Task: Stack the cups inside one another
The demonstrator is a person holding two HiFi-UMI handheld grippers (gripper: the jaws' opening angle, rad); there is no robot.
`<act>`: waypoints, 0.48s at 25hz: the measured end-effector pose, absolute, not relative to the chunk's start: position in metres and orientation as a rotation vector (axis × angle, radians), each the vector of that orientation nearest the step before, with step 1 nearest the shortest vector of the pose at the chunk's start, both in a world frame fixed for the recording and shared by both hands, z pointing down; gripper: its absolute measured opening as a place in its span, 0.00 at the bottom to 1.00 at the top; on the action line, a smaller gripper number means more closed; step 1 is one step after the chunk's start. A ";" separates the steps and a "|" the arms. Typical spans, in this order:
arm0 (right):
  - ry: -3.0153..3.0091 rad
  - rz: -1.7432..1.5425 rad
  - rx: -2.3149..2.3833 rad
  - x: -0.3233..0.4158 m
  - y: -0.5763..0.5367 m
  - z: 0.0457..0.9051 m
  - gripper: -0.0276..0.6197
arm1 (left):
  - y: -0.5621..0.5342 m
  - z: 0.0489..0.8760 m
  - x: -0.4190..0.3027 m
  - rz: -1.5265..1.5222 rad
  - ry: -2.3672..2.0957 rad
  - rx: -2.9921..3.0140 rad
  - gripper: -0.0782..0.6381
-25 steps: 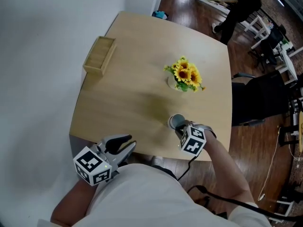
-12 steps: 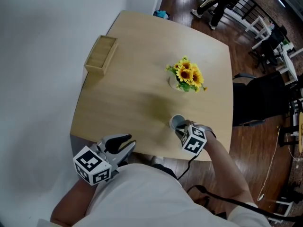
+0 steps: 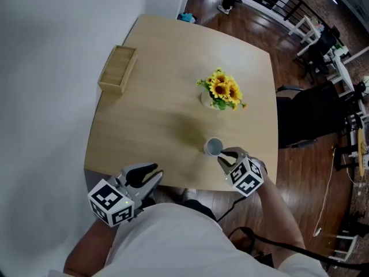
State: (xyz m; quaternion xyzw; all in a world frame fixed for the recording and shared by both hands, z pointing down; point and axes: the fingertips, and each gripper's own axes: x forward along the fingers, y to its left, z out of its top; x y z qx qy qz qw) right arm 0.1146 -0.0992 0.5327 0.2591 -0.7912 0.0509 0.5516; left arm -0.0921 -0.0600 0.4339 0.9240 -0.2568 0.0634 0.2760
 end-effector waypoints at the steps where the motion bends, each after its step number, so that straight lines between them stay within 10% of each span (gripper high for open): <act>1: -1.913 0.157 0.699 0.115 -0.097 0.522 0.15 | -0.060 0.434 -0.095 0.173 -0.690 2.488 0.24; 12: -2.189 0.483 1.271 0.137 -0.004 0.470 0.14 | -0.047 0.452 -0.100 0.288 -0.621 2.581 0.24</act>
